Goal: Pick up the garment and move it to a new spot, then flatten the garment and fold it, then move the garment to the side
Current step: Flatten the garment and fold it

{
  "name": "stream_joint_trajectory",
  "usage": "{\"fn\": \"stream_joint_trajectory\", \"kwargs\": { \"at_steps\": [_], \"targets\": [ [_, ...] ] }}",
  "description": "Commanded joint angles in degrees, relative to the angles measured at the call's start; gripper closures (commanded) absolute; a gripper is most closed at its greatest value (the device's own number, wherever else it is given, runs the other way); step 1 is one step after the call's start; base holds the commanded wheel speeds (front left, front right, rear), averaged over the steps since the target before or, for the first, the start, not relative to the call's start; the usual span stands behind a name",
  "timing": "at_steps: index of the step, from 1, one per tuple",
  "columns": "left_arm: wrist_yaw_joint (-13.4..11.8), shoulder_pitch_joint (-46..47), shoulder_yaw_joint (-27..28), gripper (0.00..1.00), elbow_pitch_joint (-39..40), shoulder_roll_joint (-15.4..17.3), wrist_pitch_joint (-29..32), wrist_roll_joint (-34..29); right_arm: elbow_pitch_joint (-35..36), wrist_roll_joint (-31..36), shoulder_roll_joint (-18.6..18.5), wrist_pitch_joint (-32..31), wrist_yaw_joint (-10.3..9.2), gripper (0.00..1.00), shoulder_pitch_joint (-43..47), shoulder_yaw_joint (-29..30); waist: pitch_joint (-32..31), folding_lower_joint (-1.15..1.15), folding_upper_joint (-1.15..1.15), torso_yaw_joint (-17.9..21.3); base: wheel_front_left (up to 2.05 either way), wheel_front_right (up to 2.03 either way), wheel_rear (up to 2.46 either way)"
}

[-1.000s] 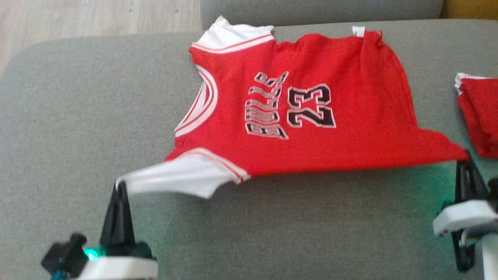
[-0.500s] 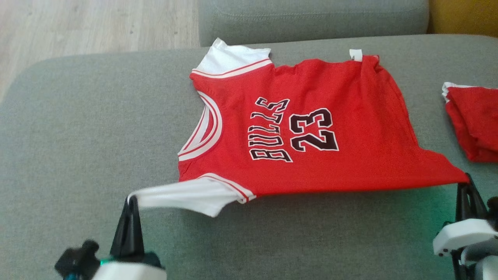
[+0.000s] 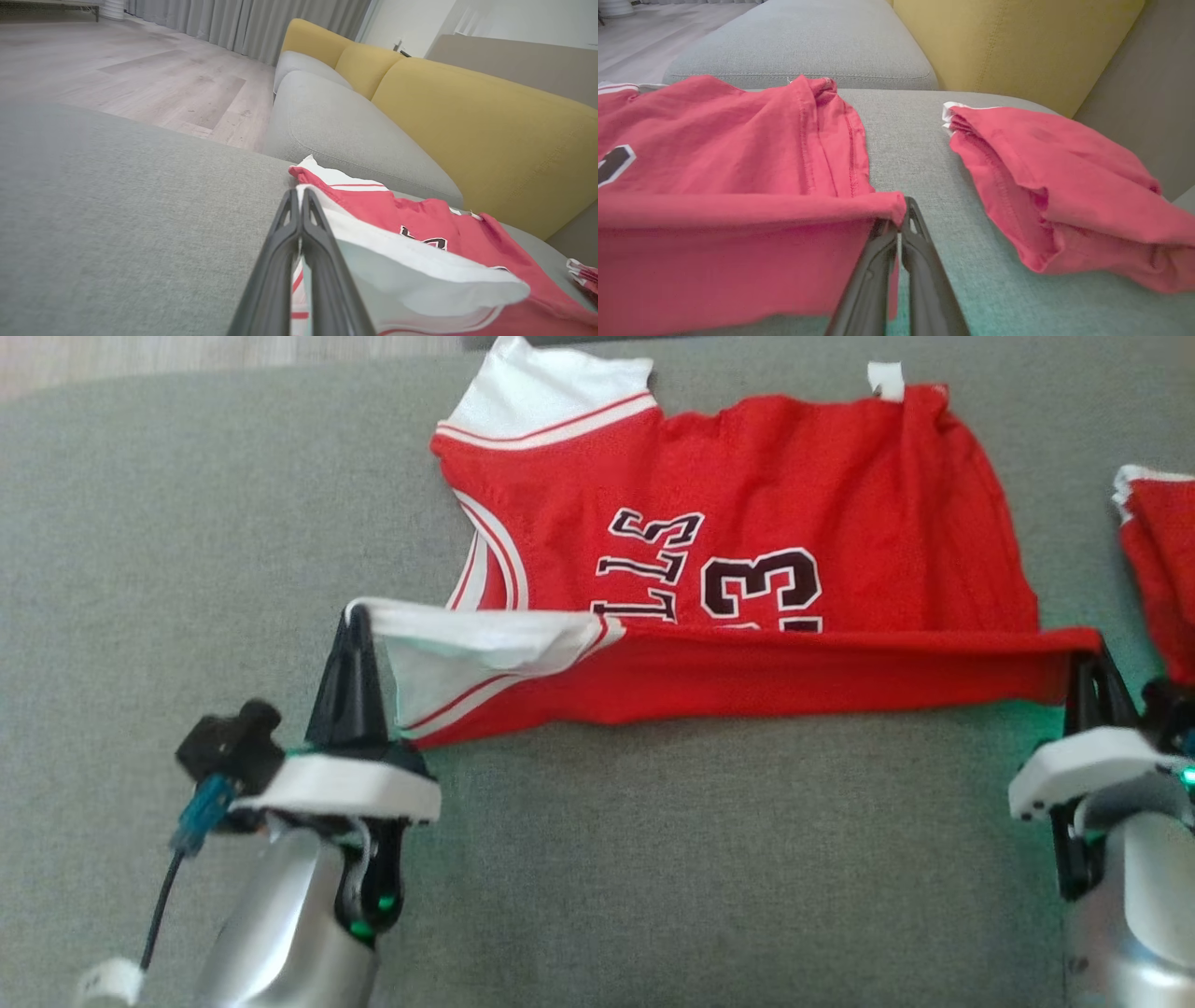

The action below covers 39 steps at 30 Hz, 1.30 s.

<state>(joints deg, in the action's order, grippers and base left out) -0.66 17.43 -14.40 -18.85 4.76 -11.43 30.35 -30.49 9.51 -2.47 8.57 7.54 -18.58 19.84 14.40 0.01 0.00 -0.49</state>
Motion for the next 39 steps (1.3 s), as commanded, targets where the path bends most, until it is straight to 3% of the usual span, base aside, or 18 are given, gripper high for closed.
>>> {"fn": "stream_joint_trajectory", "kwargs": {
  "at_steps": [1, 10, 11, 12, 13, 19, 26, 33, 39],
  "targets": [
    [0.68, 4.0, 1.29, 1.0, -0.64, 0.28, -0.96, -0.38, -0.03, 1.37, -0.75, 1.13, -0.05, 1.0, -2.79, -0.59, 1.47, -0.01, 0.0, -0.4, 0.0, 0.0, 0.0],
    [2.47, 13.19, 1.21, 1.0, -10.06, -0.29, -3.11, -2.01, -7.41, 4.91, -1.12, 3.52, -0.05, 1.0, -10.96, 0.41, 3.53, -0.01, 0.0, -0.22, 0.0, 0.0, 0.0],
    [2.61, 13.75, 1.27, 0.89, -10.89, -0.34, -3.22, -2.18, -8.08, 5.1, -1.09, 3.82, -0.05, 0.83, -11.65, 0.81, 3.6, -0.01, 0.0, -0.22, 0.0, 0.0, 0.0],
    [2.78, 14.24, 1.34, 0.58, -11.61, -0.42, -3.31, -2.29, -8.72, 5.44, -1.07, 4.06, -0.05, 0.05, -12.25, 1.17, 3.64, -0.01, 0.0, -0.25, 0.0, 0.0, 0.0],
    [3.02, 14.68, 1.34, 0.03, -12.15, -0.5, -3.39, -2.5, -9.2, 5.77, -1.04, 4.33, -0.05, 0.0, -12.81, 1.7, 3.68, -0.01, 0.0, -0.29, 0.0, 0.0, 0.0],
    [2.54, 14.83, 2.48, 0.0, -10.01, -0.74, -3.54, -6.9, -9.1, 6.61, -0.76, 6.05, -0.05, 0.0, -14.21, 3.15, 3.48, -0.01, 0.0, -0.84, 0.0, 0.0, 0.0],
    [0.78, 6.92, 2.24, 0.0, -5.89, -1.22, -3.55, -14.81, -3.82, 2.68, -0.47, 6.4, -0.05, 0.0, -10.23, 1.34, 2.29, -0.01, 0.0, -1.12, 0.0, 0.0, 0.0],
    [-0.75, -0.32, 2.36, 0.0, -9.03, -1.49, -3.56, -17.06, -2.77, -2.46, -0.43, 6.41, -0.05, 0.0, -5.27, -2.23, 0.63, -0.01, 0.0, 0.32, 0.0, 0.0, 0.0],
    [-1.81, 0.15, 2.72, 0.0, -13.82, -1.08, -3.56, -18.46, -2.48, -3.45, -0.42, 6.42, -0.05, 0.0, -3.99, -3.19, 0.26, -0.01, 0.0, 1.22, 0.0, 0.0, 0.0]
  ]
}}
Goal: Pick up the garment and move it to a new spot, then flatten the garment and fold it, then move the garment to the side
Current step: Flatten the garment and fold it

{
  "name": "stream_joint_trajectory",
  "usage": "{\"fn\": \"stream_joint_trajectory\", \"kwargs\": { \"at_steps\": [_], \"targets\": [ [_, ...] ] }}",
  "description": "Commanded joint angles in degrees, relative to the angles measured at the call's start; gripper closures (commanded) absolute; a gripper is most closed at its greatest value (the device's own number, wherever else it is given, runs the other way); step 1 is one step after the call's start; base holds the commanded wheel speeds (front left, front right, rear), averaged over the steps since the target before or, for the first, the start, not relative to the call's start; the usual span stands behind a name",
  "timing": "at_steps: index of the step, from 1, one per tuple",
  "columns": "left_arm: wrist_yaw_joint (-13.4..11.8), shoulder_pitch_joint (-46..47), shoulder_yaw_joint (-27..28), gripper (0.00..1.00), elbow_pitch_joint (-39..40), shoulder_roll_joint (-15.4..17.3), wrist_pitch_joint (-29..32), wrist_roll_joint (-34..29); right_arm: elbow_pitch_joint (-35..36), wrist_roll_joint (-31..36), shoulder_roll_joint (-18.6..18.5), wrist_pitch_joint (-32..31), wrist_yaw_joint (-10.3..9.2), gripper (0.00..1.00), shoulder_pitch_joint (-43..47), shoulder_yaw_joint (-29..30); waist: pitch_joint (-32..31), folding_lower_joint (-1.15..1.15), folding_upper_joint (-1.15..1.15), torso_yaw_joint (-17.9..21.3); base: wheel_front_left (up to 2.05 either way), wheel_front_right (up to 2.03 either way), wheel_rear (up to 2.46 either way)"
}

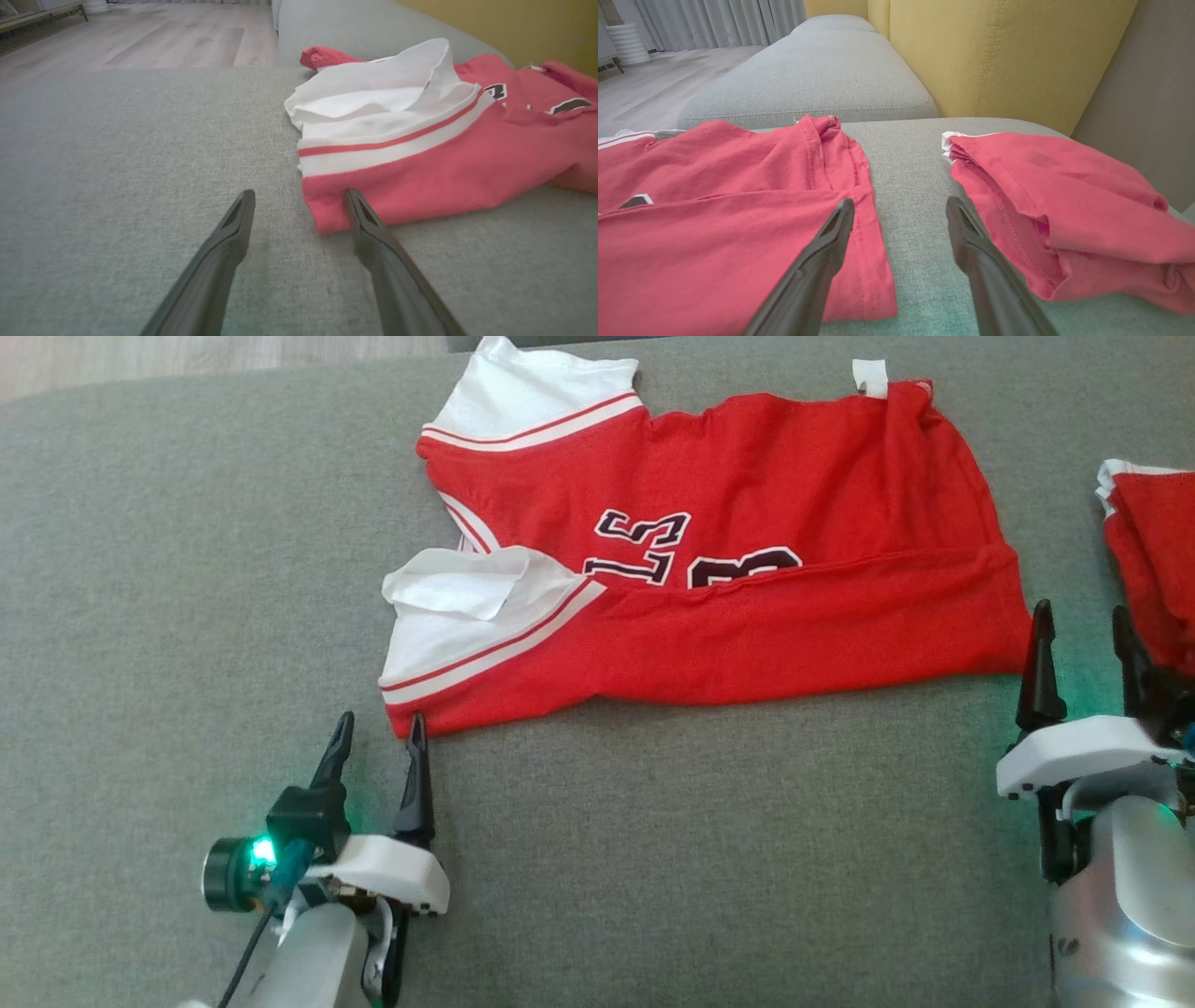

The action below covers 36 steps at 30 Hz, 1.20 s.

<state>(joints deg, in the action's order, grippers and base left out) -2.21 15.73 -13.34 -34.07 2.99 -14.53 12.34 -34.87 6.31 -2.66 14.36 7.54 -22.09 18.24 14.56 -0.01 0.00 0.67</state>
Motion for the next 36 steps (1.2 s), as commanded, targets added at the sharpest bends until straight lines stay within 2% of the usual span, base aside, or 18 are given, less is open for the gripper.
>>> {"fn": "stream_joint_trajectory", "kwargs": {
  "at_steps": [1, 7, 8, 9, 10, 11, 12, 15, 19, 23, 24, 25, 26, 31, 36],
  "targets": [
    [-0.37, 2.4, 1.96, 0.0, 0.63, 0.67, -0.46, -0.41, 1.92, -0.01, -0.22, 0.63, -0.05, 0.0, -0.42, -1.76, 0.27, 0.01, 0.0, 0.16, 0.0, 0.0, 0.0],
    [0.11, 6.6, 1.41, 0.0, -7.13, 0.62, -0.46, -0.84, 1.13, 0.8, -0.22, 0.63, -0.05, 0.0, -0.45, -2.28, 1.1, 0.01, 0.0, 0.64, 0.0, 0.0, 0.0],
    [0.23, 7.25, 1.27, 0.19, -8.83, 0.6, -0.34, -0.79, 0.68, 0.75, -0.22, 0.63, -0.05, 0.0, -0.49, -2.48, 1.18, 0.01, 0.0, 0.74, 0.0, 0.0, 0.0],
    [0.61, 7.87, 1.03, 0.51, -10.47, 0.58, -0.02, -0.7, 0.2, 0.66, -0.22, 0.63, -0.05, 0.0, -0.57, -2.81, 1.23, 0.01, 0.0, 0.83, 0.0, 0.0, 0.0],
    [1.07, 8.5, 0.77, 0.59, -11.86, 0.56, 0.14, -0.59, -0.39, 0.4, -0.22, 0.63, -0.05, 0.0, -0.64, -3.09, 1.24, 0.01, 0.0, 0.9, 0.0, 0.0, 0.0],
    [1.7, 8.99, 0.46, 0.92, -13.09, 0.53, 0.25, -0.45, -1.0, 0.22, -0.22, 0.63, -0.05, 0.0, -0.73, -3.33, 1.22, 0.01, 0.0, 0.95, 0.0, 0.0, 0.0],
    [2.76, 9.32, -0.09, 1.0, -14.21, 0.49, 0.5, -0.34, -1.55, 0.09, -0.22, 0.63, -0.05, 0.0, -0.82, -3.54, 1.14, 0.01, 0.0, 0.97, 0.0, 0.0, 0.0],
    [4.95, 9.85, -1.34, 1.0, -16.3, 0.39, 0.66, -0.02, -3.16, -1.05, -0.22, 0.63, -0.05, 0.0, -1.02, -4.16, 0.73, 0.01, 0.0, 0.75, 0.0, 0.0, 0.0],
    [5.15, 9.92, -1.93, 1.0, -16.49, 0.48, 0.27, -0.31, -4.75, -2.2, -0.22, 0.63, -0.05, 0.0, -1.21, -4.5, 0.21, 0.01, 0.0, 0.31, 0.0, 0.0, 0.0],
    [5.13, 9.21, -2.29, 1.0, -14.93, 0.76, -0.12, -0.48, -9.92, -4.07, -0.93, 0.42, -0.05, 0.0, -1.98, -5.04, -0.38, 0.01, 0.0, -0.49, 0.0, 0.0, 0.0],
    [5.2, 8.96, -2.43, 1.0, -14.42, 0.86, -0.17, -0.54, -11.33, -4.63, -1.21, 0.1, -0.05, 0.24, -2.34, -5.41, -0.54, 0.01, 0.0, -0.69, 0.0, 0.0, 0.0],
    [5.24, 8.71, -2.59, 1.0, -13.85, 0.99, -0.21, -0.62, -12.57, -5.36, -1.52, -0.04, -0.05, 0.89, -2.68, -5.85, -0.72, 0.01, 0.0, -0.93, 0.0, 0.0, 0.0],
    [5.26, 8.43, -2.7, 1.0, -13.29, 1.11, -0.24, -0.65, -13.51, -5.96, -1.92, -0.02, -0.05, 1.0, -2.96, -6.23, -0.93, 0.01, 0.0, -1.13, 0.0, 0.0, 0.0],
    [4.93, 6.78, -2.79, 1.0, -10.15, 1.9, -0.28, -0.45, -15.23, -7.83, -3.55, 0.22, -0.05, 1.0, -3.09, -7.95, -2.28, 0.01, 0.0, -1.58, 0.0, 0.0, 0.0],
    [4.47, 3.69, -2.82, 1.0, -5.99, 3.04, 1.25, 0.04, -14.04, -10.34, -5.11, 0.37, -0.05, 1.0, -0.89, -10.02, -4.55, 0.01, 0.0, -1.72, 0.0, 0.0, 0.0]
  ]
}}
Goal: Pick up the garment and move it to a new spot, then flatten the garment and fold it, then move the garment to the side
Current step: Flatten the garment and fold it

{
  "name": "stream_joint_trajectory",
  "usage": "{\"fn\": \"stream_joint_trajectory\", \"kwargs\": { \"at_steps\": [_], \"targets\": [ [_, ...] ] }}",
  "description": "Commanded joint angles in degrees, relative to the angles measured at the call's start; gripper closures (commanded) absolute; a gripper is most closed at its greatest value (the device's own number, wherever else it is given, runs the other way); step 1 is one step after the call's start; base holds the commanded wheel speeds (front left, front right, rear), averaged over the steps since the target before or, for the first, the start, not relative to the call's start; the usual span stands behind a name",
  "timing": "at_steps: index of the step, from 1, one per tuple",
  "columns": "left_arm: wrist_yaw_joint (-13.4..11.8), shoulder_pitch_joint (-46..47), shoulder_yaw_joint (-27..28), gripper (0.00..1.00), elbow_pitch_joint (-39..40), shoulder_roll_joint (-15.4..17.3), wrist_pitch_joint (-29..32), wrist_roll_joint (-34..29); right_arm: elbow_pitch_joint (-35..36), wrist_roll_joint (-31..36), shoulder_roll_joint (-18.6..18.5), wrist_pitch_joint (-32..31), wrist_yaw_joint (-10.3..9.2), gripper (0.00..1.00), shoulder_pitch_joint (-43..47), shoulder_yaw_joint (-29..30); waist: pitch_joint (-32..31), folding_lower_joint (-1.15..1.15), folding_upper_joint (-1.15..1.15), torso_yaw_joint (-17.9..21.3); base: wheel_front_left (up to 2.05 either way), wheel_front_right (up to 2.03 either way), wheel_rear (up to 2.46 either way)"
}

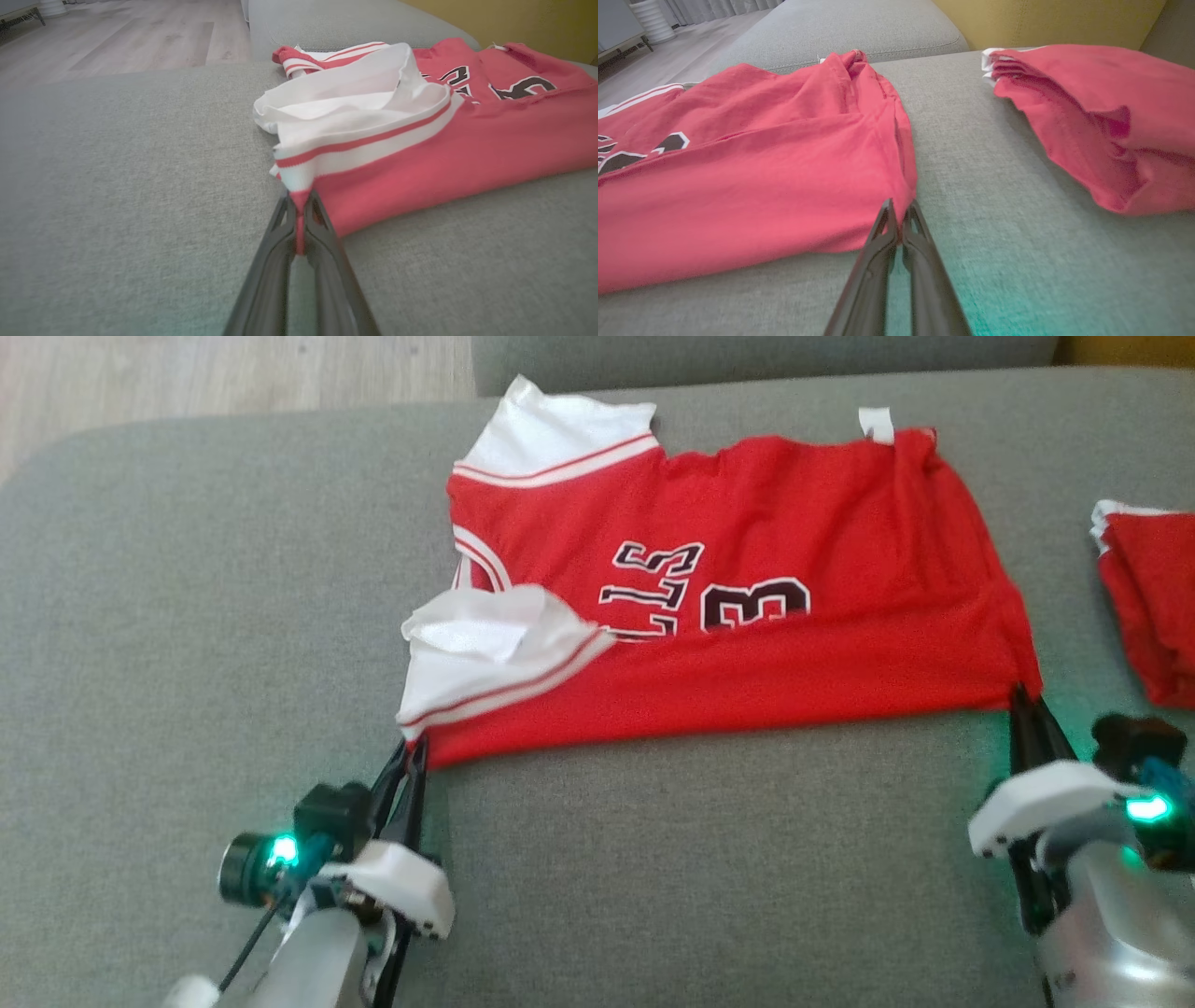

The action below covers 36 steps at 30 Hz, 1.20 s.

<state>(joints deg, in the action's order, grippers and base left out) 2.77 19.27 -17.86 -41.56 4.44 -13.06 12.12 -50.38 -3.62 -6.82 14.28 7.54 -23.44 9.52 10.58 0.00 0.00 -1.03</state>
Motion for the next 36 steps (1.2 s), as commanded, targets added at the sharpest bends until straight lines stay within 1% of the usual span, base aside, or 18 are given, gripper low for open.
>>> {"fn": "stream_joint_trajectory", "kwargs": {
  "at_steps": [1, 6, 12, 16, 18, 19, 20, 21, 22, 23, 24, 28, 29, 31, 33, 36],
  "targets": [
    [-0.68, -0.77, 1.78, 1.0, 2.68, 1.87, 0.25, 0.45, 2.0, -1.04, -1.43, 0.47, -0.05, 1.0, 1.16, -1.77, -1.01, 0.0, 0.0, 0.02, 0.0, 0.0, 0.0],
    [-1.5, -7.32, 2.03, 1.0, 10.02, 3.34, 4.28, 1.64, 6.02, -4.47, -4.28, -1.39, -0.05, 1.0, 5.89, -4.17, -2.94, 0.0, 0.0, 0.41, 0.0, 0.0, 0.0],
    [-3.18, -17.37, 1.5, 1.0, 21.09, 4.55, 10.51, 2.81, 13.35, -6.79, -6.93, -6.43, -0.05, 1.0, 13.18, -5.7, -4.8, 0.0, 0.0, 0.97, 0.0, 0.0, 0.0],
    [-4.31, -22.83, 0.72, 1.0, 28.18, 5.13, 13.91, 3.08, 18.97, -7.79, -7.6, -9.72, -0.05, 1.0, 18.43, -5.46, -5.6, 0.0, 0.0, 0.93, 0.0, 0.0, 0.0],
    [-4.14, -24.94, -0.3, 1.0, 31.64, 5.66, 16.21, 3.16, 22.86, -8.53, -7.26, -11.94, -0.05, 1.0, 22.22, -4.68, -6.06, 0.0, 0.0, 0.57, 0.0, 0.0, 0.0],
    [-4.22, -25.16, -0.66, 1.0, 32.35, 6.02, 16.79, 2.74, 24.04, -8.79, -7.03, -12.69, -0.05, 0.83, 23.25, -4.39, -6.15, 0.0, 0.0, 0.49, 0.0, 0.0, 0.0],
    [-4.35, -25.26, -0.85, 1.0, 32.89, 6.11, 17.31, 2.61, 25.19, -8.9, -6.82, -13.32, -0.05, 0.54, 24.17, -4.12, -6.27, 0.0, 0.0, 0.42, 0.0, 0.0, 0.0],
    [-4.32, -25.21, -1.12, 0.96, 33.26, 6.25, 17.79, 2.46, 26.33, -8.92, -6.64, -13.95, -0.05, 0.0, 25.0, -3.87, -6.38, 0.0, 0.0, 0.39, 0.0, 0.0, 0.0],
    [-4.25, -25.04, -1.49, 0.68, 33.5, 6.53, 18.27, 2.09, 27.45, -8.98, -6.38, -14.49, -0.05, 0.0, 25.69, -3.39, -6.43, 0.0, 0.0, 0.39, 0.0, 0.0, 0.0],
    [-4.13, -24.73, -1.83, 0.27, 33.64, 6.78, 18.67, 1.76, 28.52, -8.88, -6.09, -14.85, -0.05, 0.0, 26.27, -2.96, -6.42, 0.0, 0.0, 0.39, 0.0, 0.0, 0.0],
    [-4.17, -24.21, -2.03, 0.0, 33.86, 6.99, 18.76, 1.34, 29.66, -8.7, -5.83, -15.0, -0.05, 0.0, 26.75, -2.69, -6.35, 0.0, 0.0, 0.39, 0.0, 0.0, 0.0],
    [-4.06, -21.04, -2.38, 0.0, 35.49, 7.71, 18.93, 0.08, 35.43, -8.49, -4.86, -15.98, -0.05, 0.0, 27.87, -1.72, -5.41, 0.0, 0.0, 0.85, 0.0, 0.0, 0.0],
    [-4.06, -21.04, -2.38, 0.0, 35.49, 7.71, 18.93, 0.08, 35.43, -8.49, -4.86, -15.98, -0.05, 0.0, 27.87, -1.72, -5.41, 0.0, 0.0, 0.85, 0.0, 0.0, 0.0],
    [-3.6, -18.14, -2.18, 0.0, 36.55, 8.32, 19.02, -0.4, 38.33, -8.0, -4.51, -16.33, -0.05, 0.0, 27.94, -1.39, -4.51, 0.0, 0.0, 1.2, 0.0, 0.0, 0.0],
    [-2.71, -13.97, -1.9, 0.0, 37.57, 9.29, 19.36, -1.06, 40.87, -7.73, -4.08, -16.52, -0.05, 0.0, 27.63, -1.48, -3.31, 0.0, 0.0, 1.57, 0.0, 0.0, 0.0],
    [-0.01, -4.81, -1.73, 0.0, 38.58, 11.03, 21.02, -1.85, 43.71, -7.4, -3.62, -16.98, -0.05, 0.0, 26.58, -2.39, -0.38, 0.0, 0.0, 2.31, 0.0, 0.0, 0.0]
  ]
}}
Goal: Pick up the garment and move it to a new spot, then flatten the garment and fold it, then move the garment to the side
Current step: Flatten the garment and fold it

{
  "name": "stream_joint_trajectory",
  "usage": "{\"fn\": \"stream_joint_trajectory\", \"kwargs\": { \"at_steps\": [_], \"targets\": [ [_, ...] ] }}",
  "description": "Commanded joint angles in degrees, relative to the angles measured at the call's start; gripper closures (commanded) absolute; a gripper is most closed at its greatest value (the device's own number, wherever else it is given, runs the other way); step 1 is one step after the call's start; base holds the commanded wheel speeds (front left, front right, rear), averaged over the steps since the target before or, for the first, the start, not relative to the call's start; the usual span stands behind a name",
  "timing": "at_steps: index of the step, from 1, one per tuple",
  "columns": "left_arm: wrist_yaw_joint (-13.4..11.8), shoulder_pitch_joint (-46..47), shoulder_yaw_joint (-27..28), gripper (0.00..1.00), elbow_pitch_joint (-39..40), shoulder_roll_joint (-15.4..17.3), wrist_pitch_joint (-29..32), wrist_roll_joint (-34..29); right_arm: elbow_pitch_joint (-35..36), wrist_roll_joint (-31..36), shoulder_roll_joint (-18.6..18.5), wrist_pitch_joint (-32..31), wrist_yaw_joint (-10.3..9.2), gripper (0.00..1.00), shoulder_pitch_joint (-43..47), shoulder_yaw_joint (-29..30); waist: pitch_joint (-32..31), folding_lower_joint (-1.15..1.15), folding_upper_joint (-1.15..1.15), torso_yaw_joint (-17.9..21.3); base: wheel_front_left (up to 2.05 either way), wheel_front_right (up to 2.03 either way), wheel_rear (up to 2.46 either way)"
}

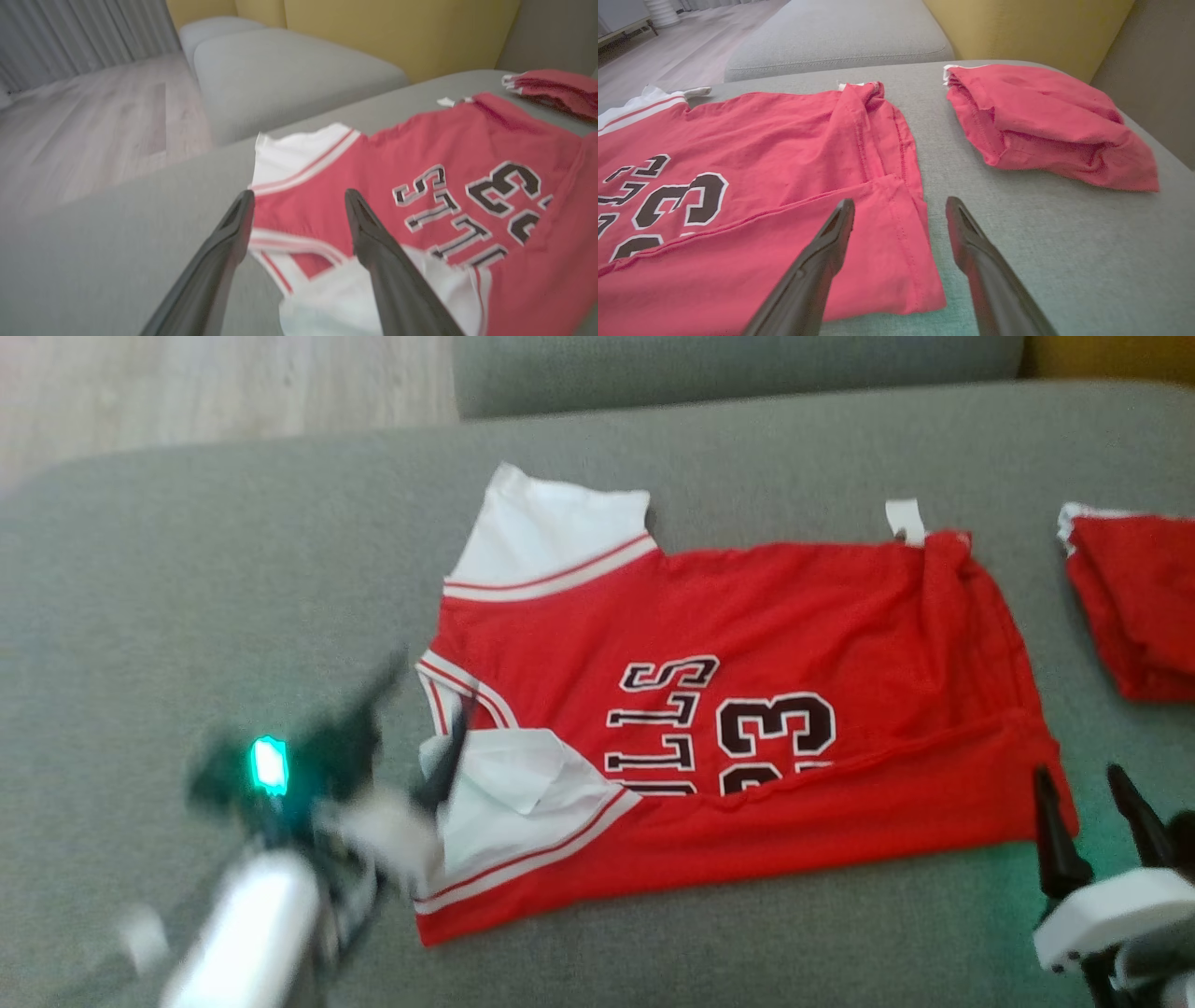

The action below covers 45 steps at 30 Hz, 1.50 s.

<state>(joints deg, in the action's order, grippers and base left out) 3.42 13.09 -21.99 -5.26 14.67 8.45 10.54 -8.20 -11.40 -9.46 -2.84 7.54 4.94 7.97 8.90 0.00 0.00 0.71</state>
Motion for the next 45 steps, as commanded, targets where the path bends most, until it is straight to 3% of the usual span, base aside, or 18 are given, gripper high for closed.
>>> {"fn": "stream_joint_trajectory", "kwargs": {
  "at_steps": [1, 6, 11, 14, 22, 28, 32, 33, 34, 35, 36, 37, 40, 42, 44, 45],
  "targets": [
    [0.38, 5.12, 2.42, 0.0, 2.19, 1.35, 0.28, -0.26, 2.16, 0.51, -0.93, 0.05, -0.05, 0.0, -2.32, -1.28, 2.34, 0.0, 0.0, 0.83, 0.0, 0.0, 0.0],
    [3.71, 25.0, 0.37, 0.0, -3.38, 4.69, 6.71, 2.82, 4.19, 0.69, -0.81, 0.08, -0.05, 0.0, -5.88, -3.98, 8.51, 0.0, 0.0, 3.37, 0.0, 0.0, 0.0],
    [4.03, 41.14, -5.46, 0.0, -13.61, 6.83, 14.41, 13.28, 4.43, -0.02, 0.04, 0.73, -0.05, 0.0, -9.22, -5.88, 13.59, 0.0, 0.0, 6.83, 0.0, 0.0, 0.0],
    [4.04, 48.15, -9.72, 0.0, -19.85, 10.04, 17.24, 15.79, 4.45, -0.29, 0.91, 1.49, -0.05, 0.0, -10.85, -7.14, 16.21, 0.0, 0.0, 9.09, 0.0, 0.0, 0.0],
    [4.06, 57.1, -17.74, 0.0, -32.42, 14.68, 18.01, 17.96, 2.8, -0.24, 2.24, 3.61, -0.05, 0.0, -13.56, -9.09, 20.45, 0.0, 0.0, 13.68, 0.0, 0.0, 0.0],
    [4.06, 60.12, -24.23, 0.0, -36.78, 18.66, 18.74, 19.2, 0.77, -0.36, 2.8, 4.99, -0.05, 0.0, -14.63, -9.61, 22.32, 0.0, 0.0, 15.53, 0.0, 0.0, 0.0],
    [4.06, 60.45, -26.97, 0.0, -38.34, 19.62, 20.18, 22.55, -0.43, -0.58, 3.06, 5.6, -0.05, 0.0, -15.25, -9.99, 22.65, 0.0, 0.0, 16.05, 0.0, 0.0, 0.0],
    [4.06, 60.45, -27.48, 0.07, -38.36, 19.72, 20.5, 23.79, -0.67, -0.64, 3.08, 5.72, -0.05, 0.0, -15.38, -9.98, 22.65, 0.0, 0.0, 16.1, 0.0, 0.0, 0.0],
    [4.06, 60.47, -27.94, 0.42, -38.35, 19.82, 20.84, 24.97, -0.9, -0.7, 3.07, 5.82, -0.05, 0.0, -15.48, -9.91, 22.63, 0.0, 0.0, 16.12, 0.0, 0.0, 0.0],
    [4.06, 60.55, -28.3, 0.62, -38.32, 19.92, 21.06, 26.04, -1.11, -0.75, 3.03, 5.91, -0.05, 0.0, -15.57, -9.81, 22.6, 0.0, 0.0, 16.1, 0.0, 0.0, 0.0],
    [4.06, 60.73, -28.75, 0.71, -38.3, 20.06, 21.16, 26.8, -1.29, -0.79, 2.97, 5.98, -0.05, 0.0, -15.64, -9.69, 22.57, 0.0, 0.0, 16.07, 0.0, 0.0, 0.0],
    [4.06, 60.89, -29.22, 0.73, -38.16, 20.15, 21.05, 27.51, -1.45, -0.81, 2.91, 6.03, -0.05, 0.0, -15.72, -9.57, 22.54, 0.0, 0.0, 16.02, 0.0, 0.0, 0.0],
    [4.06, 61.03, -29.31, 0.69, -37.92, 19.77, 20.83, 29.91, -1.69, -0.81, 2.74, 6.07, -0.05, 0.0, -15.85, -9.25, 22.45, 0.0, 0.0, 15.8, 0.0, 0.0, 0.0],
    [4.06, 61.04, -29.81, 0.5, -37.64, 19.29, 21.74, 32.21, -1.79, -0.79, 2.57, 5.99, -0.05, 0.0, -16.0, -8.92, 22.36, 0.0, 0.0, 15.52, 0.0, 0.0, 0.0],
    [4.06, 61.05, -30.48, 0.1, -37.14, 19.15, 23.0, 34.43, -1.79, -0.73, 2.51, 5.88, -0.05, 0.0, -16.21, -8.77, 22.32, 0.0, 0.0, 15.4, 0.0, 0.0, 0.0],
    [4.06, 61.2, -30.67, 0.0, -36.92, 19.21, 23.23, 35.29, -1.78, -0.7, 2.5, 5.84, -0.05, 0.0, -16.32, -8.75, 22.35, 0.0, 0.0, 15.4, 0.0, 0.0, 0.0]
  ]
}}
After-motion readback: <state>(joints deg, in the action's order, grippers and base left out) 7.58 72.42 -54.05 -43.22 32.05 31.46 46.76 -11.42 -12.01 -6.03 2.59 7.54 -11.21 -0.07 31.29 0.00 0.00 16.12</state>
